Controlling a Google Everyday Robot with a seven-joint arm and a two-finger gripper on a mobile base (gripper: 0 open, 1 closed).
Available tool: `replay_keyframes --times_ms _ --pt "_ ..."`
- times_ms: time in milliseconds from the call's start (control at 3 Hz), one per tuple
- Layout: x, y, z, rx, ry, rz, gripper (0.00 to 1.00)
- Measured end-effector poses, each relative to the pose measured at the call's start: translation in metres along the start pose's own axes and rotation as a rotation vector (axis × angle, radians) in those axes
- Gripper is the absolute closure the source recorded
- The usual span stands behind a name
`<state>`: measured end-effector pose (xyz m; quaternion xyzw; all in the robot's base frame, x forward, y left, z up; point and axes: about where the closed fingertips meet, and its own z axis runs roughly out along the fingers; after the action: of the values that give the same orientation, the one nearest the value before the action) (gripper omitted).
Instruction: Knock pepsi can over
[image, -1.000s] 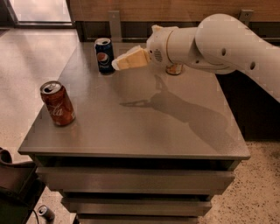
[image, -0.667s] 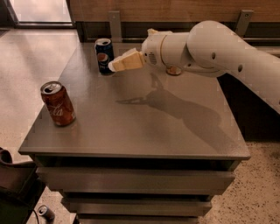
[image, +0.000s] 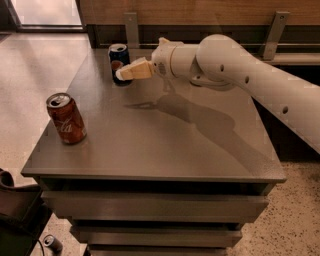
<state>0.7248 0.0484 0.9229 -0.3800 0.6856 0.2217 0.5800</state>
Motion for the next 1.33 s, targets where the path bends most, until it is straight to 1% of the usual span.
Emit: replay_keyframes --times_ms 667,1000,1333 --pt "0.01 -0.01 0.034 -0.005 -0.07 0.067 0.0" --pt "0.013 -0.005 0.051 -0.017 -0.101 0.104 0.0" --pt "0.013 -0.002 0.064 -0.025 -0.121 0.126 0.0"
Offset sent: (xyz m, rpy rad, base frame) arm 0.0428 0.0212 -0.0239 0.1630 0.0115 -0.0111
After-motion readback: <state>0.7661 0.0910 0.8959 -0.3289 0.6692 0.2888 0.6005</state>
